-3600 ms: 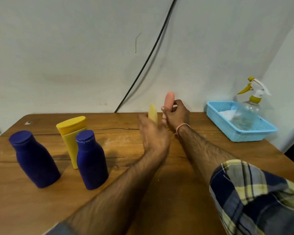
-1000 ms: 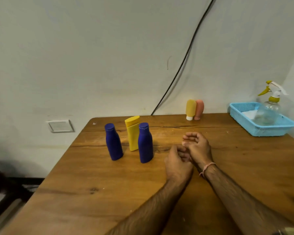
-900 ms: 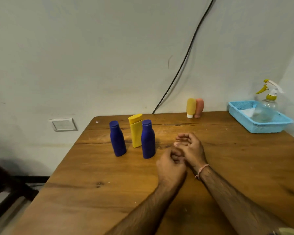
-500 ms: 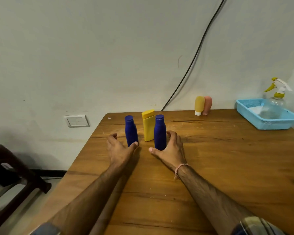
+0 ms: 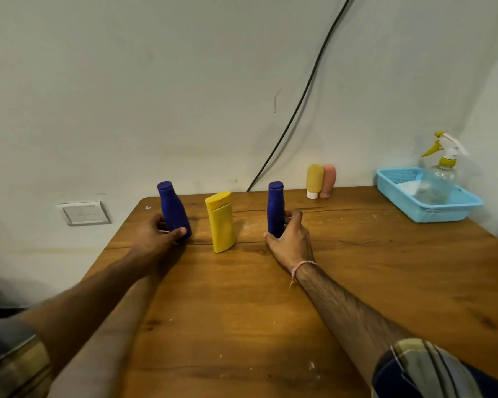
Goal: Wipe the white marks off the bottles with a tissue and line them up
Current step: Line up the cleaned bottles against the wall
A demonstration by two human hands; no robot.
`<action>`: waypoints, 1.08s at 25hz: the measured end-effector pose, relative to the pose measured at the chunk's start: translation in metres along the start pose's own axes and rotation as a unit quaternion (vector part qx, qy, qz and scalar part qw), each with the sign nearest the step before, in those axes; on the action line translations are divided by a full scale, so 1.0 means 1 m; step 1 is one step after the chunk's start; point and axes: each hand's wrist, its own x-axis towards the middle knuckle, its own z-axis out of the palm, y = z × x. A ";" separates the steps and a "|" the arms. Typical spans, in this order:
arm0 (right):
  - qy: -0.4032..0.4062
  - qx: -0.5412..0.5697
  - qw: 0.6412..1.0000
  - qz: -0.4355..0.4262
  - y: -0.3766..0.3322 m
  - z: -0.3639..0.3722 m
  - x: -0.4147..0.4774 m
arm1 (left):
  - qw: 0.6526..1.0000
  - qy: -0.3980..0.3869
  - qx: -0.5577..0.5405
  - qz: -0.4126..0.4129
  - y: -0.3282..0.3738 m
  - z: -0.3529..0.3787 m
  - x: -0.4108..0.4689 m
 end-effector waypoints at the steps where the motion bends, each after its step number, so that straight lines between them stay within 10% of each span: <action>1: 0.002 -0.007 1.000 0.001 0.004 -0.004 0.012 | 1.000 -0.021 0.008 0.004 0.006 0.001 0.014; 27: 0.163 -0.108 0.981 0.003 0.046 0.002 0.161 | 0.923 -0.274 0.034 0.268 0.096 0.193 0.186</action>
